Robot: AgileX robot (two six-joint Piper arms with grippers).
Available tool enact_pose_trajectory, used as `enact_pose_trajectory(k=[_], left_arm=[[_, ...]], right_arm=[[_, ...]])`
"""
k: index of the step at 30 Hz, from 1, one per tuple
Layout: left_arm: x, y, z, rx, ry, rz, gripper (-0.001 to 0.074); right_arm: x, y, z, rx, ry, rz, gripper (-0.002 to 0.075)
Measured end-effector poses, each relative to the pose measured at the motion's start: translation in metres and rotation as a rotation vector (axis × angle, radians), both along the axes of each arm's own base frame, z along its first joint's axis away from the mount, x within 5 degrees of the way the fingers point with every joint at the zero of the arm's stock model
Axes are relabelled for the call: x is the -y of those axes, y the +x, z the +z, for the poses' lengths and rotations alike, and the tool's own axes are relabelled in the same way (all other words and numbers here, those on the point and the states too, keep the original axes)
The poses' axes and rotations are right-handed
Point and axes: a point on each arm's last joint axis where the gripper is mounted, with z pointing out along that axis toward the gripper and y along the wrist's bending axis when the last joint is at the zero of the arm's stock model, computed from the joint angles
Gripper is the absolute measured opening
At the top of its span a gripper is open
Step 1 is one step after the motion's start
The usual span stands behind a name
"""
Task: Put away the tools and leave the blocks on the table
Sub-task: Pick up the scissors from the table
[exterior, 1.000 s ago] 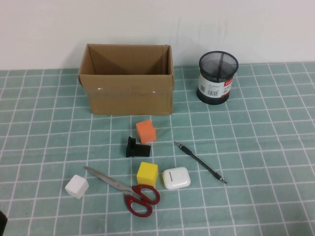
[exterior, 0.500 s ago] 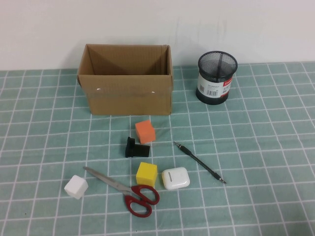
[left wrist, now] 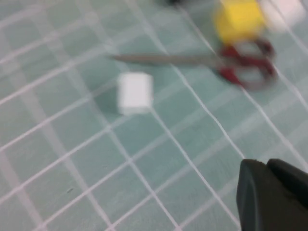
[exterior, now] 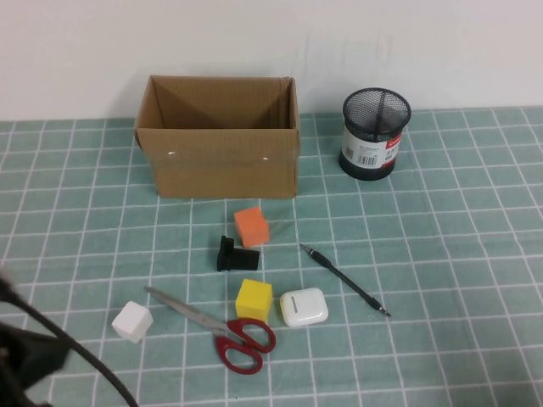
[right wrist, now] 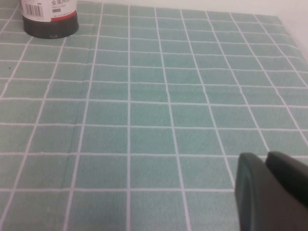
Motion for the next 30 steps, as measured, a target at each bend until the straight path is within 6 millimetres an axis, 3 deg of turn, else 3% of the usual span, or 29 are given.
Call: enact_pose_trajectory(k=[3, 10, 21, 25, 30], left_arm=[[0.008, 0.018, -0.003, -0.06, 0.058, -0.195, -0.0004], [0.021, 0.065, -0.011, -0.07, 0.013, -0.226, -0.0004], [0.035, 0.129, -0.012, 0.036, 0.162, -0.589, -0.0004], [0.054, 0.144, -0.016, 0.031, 0.254, -0.764, -0.0004], [0.087, 0.148, -0.03, -0.005, 0.418, -0.983, -0.0004]], right_arm=[[0.0, 0.0, 0.0, 0.0, 0.0, 0.0, -0.0007], [0.0, 0.0, 0.0, 0.0, 0.0, 0.0, -0.0007], [0.0, 0.0, 0.0, 0.0, 0.0, 0.0, -0.0007], [0.0, 0.0, 0.0, 0.0, 0.0, 0.0, -0.0007], [0.0, 0.0, 0.0, 0.0, 0.0, 0.0, -0.0007]])
